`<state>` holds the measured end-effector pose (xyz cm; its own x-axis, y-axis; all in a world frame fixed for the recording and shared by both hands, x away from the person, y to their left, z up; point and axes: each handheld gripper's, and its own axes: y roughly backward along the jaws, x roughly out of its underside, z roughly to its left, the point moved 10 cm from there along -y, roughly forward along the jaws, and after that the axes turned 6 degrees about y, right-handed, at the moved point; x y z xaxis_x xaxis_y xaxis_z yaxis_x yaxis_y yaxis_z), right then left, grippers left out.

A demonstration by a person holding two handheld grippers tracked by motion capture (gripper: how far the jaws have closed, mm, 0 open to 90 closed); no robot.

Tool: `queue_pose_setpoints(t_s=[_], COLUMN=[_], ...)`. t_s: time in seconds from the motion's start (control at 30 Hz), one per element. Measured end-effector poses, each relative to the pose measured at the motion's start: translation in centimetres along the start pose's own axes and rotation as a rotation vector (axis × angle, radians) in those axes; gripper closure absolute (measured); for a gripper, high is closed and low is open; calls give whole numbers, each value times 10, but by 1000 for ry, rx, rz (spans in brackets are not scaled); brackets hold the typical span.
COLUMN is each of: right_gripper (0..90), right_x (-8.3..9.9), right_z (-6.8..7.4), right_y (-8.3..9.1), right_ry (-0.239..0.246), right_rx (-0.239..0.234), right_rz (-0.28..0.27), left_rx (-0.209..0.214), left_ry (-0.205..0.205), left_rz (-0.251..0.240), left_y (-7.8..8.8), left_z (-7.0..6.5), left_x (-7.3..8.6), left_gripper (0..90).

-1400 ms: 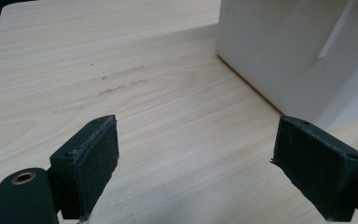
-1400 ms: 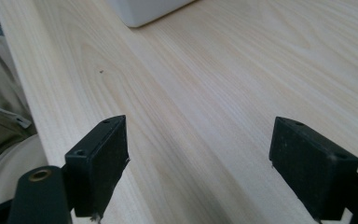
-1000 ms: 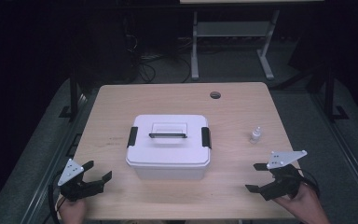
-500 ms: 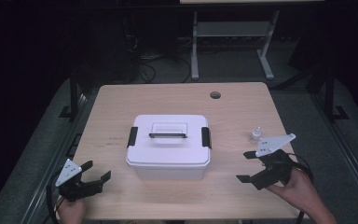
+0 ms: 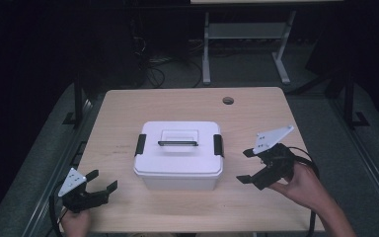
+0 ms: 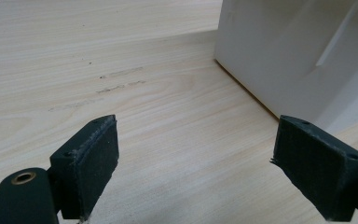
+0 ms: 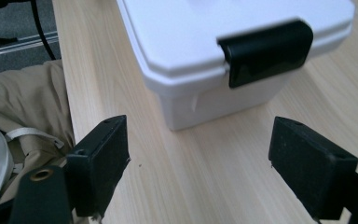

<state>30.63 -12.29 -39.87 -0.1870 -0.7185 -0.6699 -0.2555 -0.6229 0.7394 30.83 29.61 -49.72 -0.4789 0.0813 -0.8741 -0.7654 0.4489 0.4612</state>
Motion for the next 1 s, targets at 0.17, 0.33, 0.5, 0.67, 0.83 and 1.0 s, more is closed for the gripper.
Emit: queue_pose_setpoints(t_s=[0.17, 0.33, 0.5, 0.67, 0.83, 1.0], right_gripper=[206, 218, 222, 225, 227, 228], right_x=[-18, -35, -47, -60, -67, -79], right_z=[-1, -1, -2, -3, -4, -6], right_y=[-3, -7, -11, -17, -21, -27], right_ry=[28, 61, 74, 90, 98, 113], right_rx=[-9, -18, -23, -31, -36, -45], right_rz=[5, 7, 6, 14, 31, 44], left_rx=[4, 5, 5, 5, 4, 5], left_ry=[1, 1, 0, 0, 1, 2], left_rz=[0, 3, 1, -2, -3, -6], left_y=[-1, -1, -1, 0, -1, -1], left_z=[0, 0, 0, 0, 0, 0], left_x=[0, 0, 0, -1, -1, -1], left_gripper=[131, 130, 131, 130, 130, 131])
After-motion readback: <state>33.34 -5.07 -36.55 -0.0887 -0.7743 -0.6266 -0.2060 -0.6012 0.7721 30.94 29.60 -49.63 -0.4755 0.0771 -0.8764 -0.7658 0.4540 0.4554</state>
